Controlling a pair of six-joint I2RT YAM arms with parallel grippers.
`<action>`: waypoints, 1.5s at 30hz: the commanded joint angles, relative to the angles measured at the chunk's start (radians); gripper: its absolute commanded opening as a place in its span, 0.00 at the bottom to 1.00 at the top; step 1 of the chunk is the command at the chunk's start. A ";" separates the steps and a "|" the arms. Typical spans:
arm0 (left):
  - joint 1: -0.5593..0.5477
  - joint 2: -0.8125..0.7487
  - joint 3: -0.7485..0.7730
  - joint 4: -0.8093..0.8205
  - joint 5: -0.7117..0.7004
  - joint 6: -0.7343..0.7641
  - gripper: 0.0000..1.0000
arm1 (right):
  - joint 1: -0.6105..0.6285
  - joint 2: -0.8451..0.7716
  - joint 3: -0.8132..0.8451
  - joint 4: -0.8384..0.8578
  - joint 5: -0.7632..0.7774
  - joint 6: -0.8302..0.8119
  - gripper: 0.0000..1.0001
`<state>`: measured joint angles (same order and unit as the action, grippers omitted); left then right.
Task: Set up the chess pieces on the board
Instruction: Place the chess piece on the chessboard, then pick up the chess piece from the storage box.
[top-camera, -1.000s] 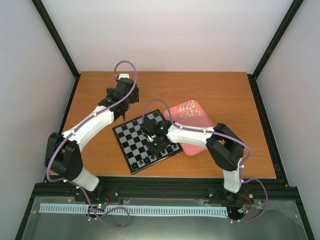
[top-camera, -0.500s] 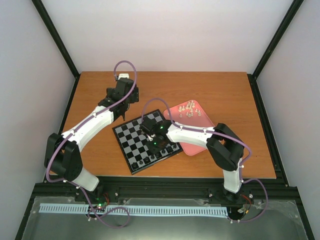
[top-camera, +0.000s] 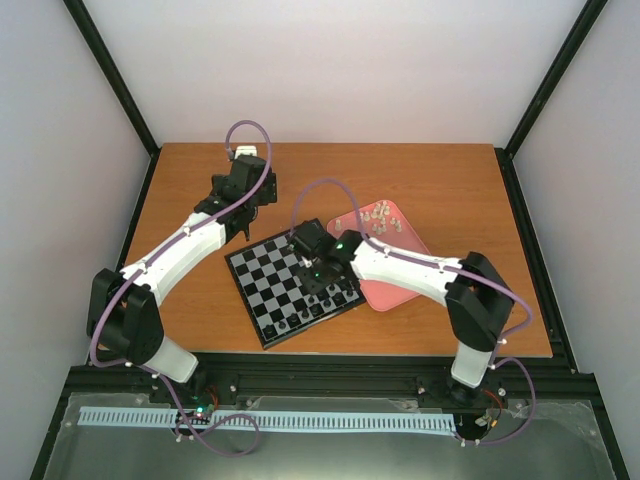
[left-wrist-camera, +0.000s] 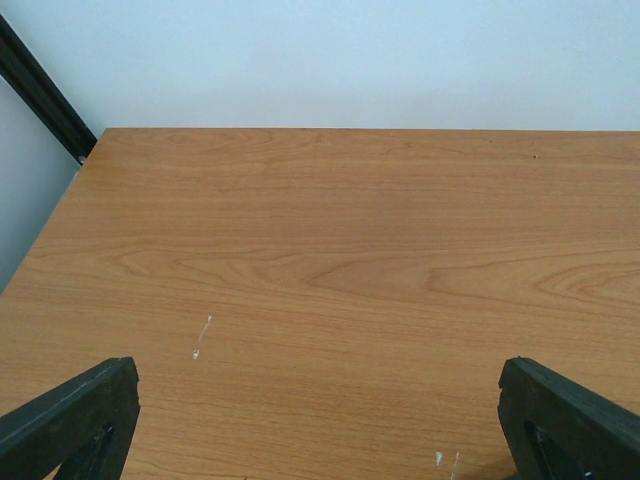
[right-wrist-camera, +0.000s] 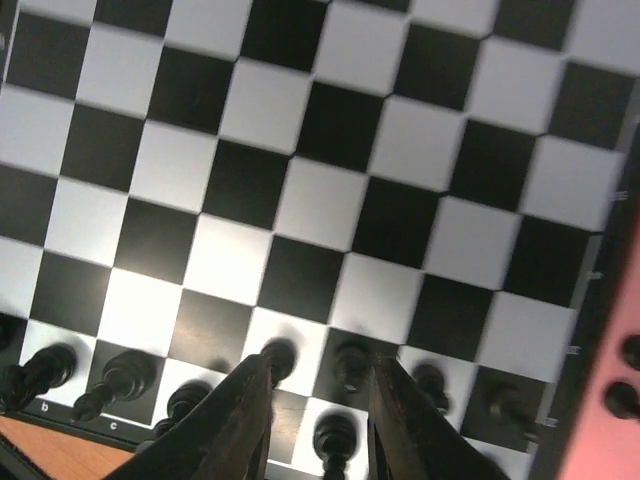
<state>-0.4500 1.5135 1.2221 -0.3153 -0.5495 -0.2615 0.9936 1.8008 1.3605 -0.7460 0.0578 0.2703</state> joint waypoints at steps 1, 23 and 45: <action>-0.009 -0.022 0.007 0.010 -0.002 0.005 1.00 | -0.085 -0.091 -0.042 0.011 0.090 0.015 0.29; -0.009 -0.007 0.010 0.013 -0.002 0.007 1.00 | -0.416 -0.006 -0.202 0.141 0.060 -0.011 0.24; -0.009 0.000 0.014 0.012 -0.006 0.009 1.00 | -0.420 0.002 -0.243 0.150 0.027 -0.010 0.07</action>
<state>-0.4500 1.5139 1.2221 -0.3145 -0.5495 -0.2615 0.5827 1.8004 1.1244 -0.6048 0.0895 0.2665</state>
